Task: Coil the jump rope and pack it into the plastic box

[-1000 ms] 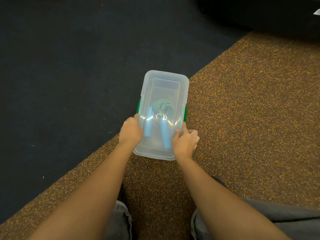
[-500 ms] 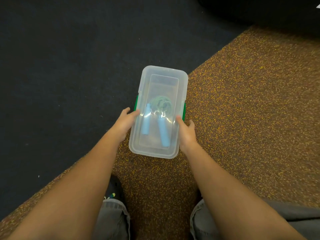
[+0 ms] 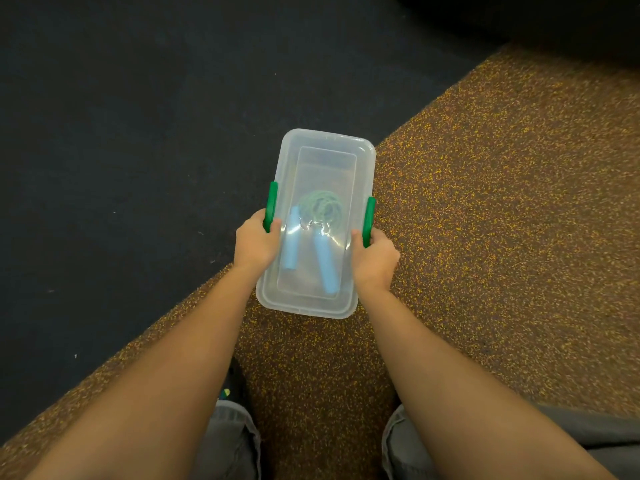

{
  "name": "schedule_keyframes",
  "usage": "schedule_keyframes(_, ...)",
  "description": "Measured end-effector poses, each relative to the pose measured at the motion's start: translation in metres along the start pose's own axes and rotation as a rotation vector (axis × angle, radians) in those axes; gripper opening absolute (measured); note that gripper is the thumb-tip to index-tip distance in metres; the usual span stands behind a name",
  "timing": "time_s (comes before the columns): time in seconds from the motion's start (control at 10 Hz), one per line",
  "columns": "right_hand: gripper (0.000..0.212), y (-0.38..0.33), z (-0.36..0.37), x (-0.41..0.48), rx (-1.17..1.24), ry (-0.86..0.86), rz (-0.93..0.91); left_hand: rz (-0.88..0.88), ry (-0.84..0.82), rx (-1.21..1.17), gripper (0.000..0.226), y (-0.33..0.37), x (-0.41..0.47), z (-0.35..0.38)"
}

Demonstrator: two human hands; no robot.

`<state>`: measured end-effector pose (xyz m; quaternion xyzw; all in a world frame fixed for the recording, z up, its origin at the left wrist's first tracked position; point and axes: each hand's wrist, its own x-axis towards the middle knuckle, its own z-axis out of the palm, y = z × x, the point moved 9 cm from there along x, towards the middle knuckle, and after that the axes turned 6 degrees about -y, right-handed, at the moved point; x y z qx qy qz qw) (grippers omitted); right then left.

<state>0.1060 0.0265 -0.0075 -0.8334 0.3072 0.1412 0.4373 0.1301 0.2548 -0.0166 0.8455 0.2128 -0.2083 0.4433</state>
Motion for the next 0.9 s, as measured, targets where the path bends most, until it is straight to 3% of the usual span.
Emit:
schedule_keyframes(0.3, 0.032, -0.008, 0.007, -0.002, -0.199, 0.016, -0.07, 0.021, 0.046, 0.11, 0.029, 0.004, -0.001, 0.004)
schedule_keyframes(0.6, 0.039, -0.013, 0.012, -0.01, -0.276, -0.033, -0.095, 0.004, -0.056, 0.349, 0.062, 0.007, -0.005, 0.012)
schedule_keyframes(0.9, 0.073, -0.011, 0.021, -0.021, -0.304, -0.248, -0.017, -0.142, -0.239, 0.47, 0.077, 0.006, -0.011, 0.016)
